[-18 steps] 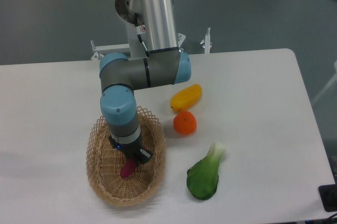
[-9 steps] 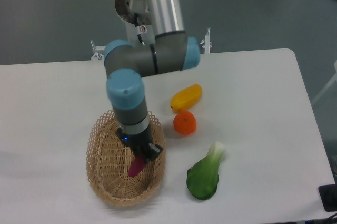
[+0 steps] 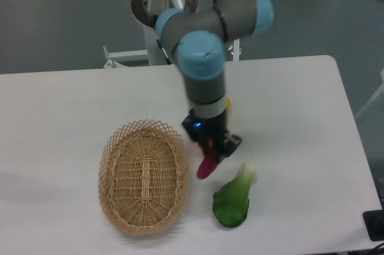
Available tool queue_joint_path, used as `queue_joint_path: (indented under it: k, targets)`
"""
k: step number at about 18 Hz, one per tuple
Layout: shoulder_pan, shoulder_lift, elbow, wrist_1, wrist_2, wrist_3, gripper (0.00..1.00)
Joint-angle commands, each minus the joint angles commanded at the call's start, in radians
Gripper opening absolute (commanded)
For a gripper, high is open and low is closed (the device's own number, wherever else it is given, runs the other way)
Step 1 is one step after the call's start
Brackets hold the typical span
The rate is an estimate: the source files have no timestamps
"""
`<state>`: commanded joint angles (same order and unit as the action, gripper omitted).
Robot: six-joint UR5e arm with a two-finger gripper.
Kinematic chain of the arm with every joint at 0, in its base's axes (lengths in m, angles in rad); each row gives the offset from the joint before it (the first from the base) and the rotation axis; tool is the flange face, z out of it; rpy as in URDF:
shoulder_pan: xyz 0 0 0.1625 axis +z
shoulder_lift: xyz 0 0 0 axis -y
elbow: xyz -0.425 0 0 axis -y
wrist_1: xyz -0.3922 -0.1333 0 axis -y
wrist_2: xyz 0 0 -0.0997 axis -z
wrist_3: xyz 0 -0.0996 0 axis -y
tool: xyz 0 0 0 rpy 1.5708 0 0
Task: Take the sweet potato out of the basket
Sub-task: 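Lift the sweet potato up out of the basket, then carry the held sweet potato away from the basket, past the orange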
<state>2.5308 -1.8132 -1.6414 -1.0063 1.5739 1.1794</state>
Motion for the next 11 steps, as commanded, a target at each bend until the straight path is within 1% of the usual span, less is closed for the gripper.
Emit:
queue_joint_path:
  k: [2, 5, 7, 11]
  targets:
    - [0.040, 0.012, -0.002, -0.006, -0.002, 0.055, 0.21]
    - [0.103, 0.028, -0.003, -0.038, -0.057, 0.126, 0.21]
    - [0.135, 0.034, -0.003, -0.045, -0.077, 0.154, 0.21]
    - [0.161, 0.034, 0.002, -0.045, -0.081, 0.190, 0.21]
